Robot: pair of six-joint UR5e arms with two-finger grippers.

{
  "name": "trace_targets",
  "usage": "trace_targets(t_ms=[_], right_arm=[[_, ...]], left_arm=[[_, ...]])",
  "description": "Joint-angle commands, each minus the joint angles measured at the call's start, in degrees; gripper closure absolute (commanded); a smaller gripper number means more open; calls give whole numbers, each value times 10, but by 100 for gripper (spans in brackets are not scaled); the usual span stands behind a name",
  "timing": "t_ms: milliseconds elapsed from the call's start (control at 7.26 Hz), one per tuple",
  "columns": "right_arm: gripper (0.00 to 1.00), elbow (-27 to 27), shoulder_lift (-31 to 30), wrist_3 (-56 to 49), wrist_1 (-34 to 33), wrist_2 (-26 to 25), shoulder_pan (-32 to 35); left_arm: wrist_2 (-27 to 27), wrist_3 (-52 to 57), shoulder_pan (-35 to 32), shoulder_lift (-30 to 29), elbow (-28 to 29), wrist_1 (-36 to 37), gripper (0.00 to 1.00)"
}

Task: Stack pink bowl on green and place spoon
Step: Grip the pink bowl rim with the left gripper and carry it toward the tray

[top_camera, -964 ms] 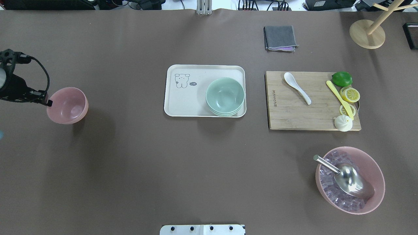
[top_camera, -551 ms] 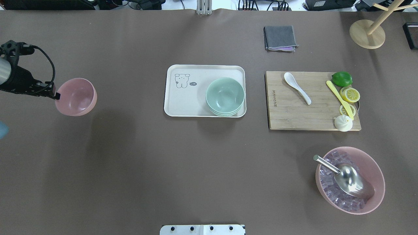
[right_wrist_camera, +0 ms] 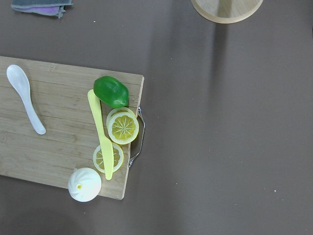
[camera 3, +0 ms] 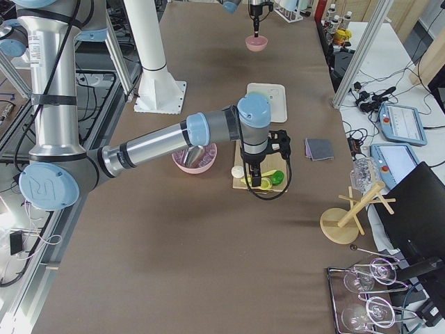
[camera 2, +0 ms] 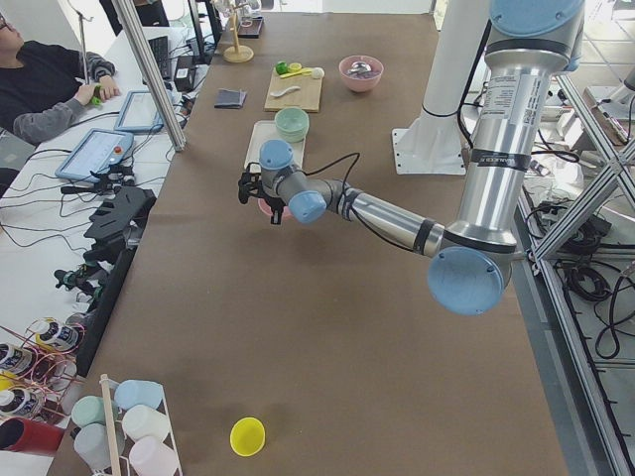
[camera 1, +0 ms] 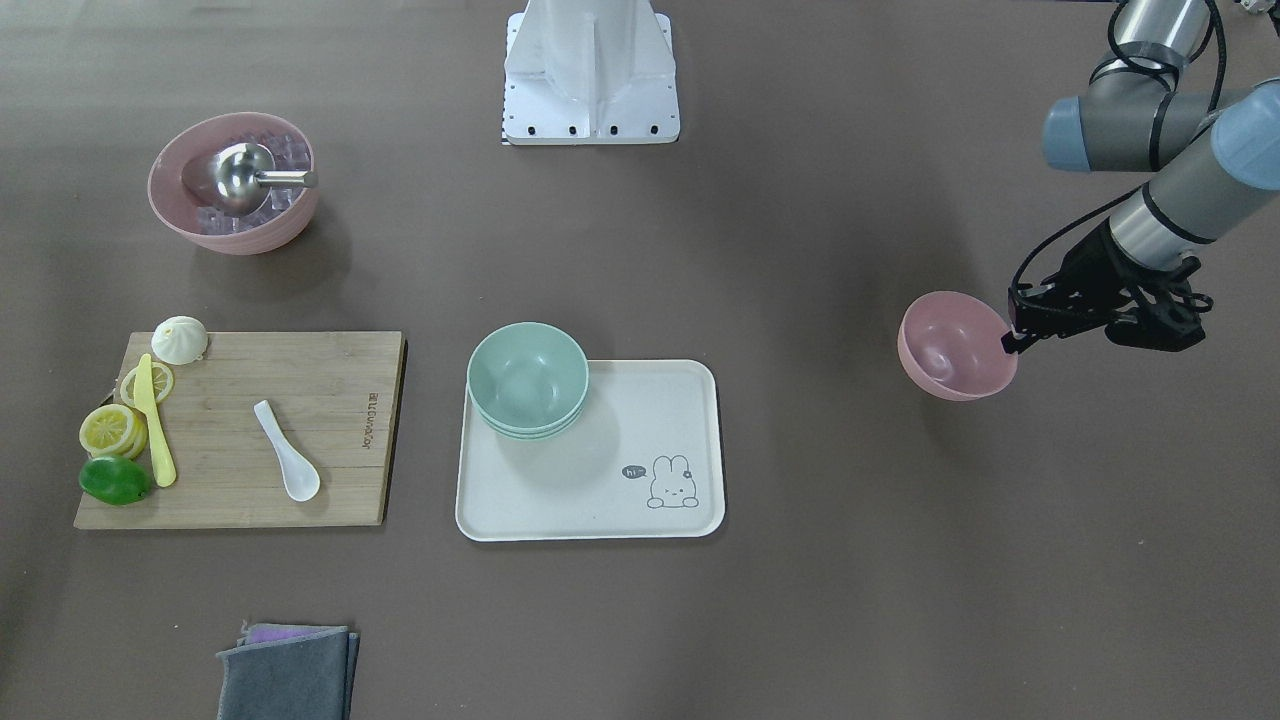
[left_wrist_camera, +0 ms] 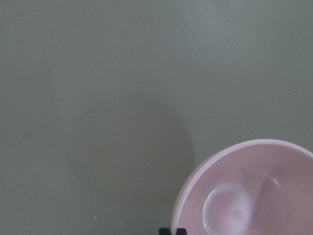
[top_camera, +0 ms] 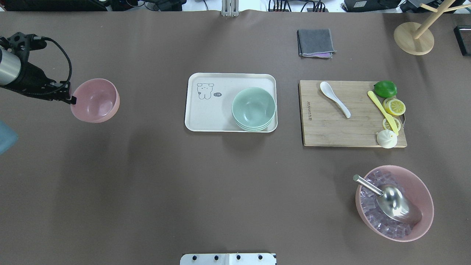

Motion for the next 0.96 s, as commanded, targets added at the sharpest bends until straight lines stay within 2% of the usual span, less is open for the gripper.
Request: trace_targets(t_ms=[0, 275, 551, 688, 826], right_arm=[[0, 0, 0, 1, 0, 0, 0], [0, -1, 0, 0, 0, -1, 1], [0, -1, 0, 1, 0, -1, 0], [0, -1, 0, 1, 0, -1, 0], [0, -1, 0, 1, 0, -1, 0]], left_arm=[[2, -48, 1, -42, -26, 58, 100], [1, -72, 6, -73, -29, 85, 100], [4, -84, 11, -124, -63, 191, 100], [5, -104, 24, -143, -75, 226, 100], [13, -132, 38, -158, -75, 230, 100]])
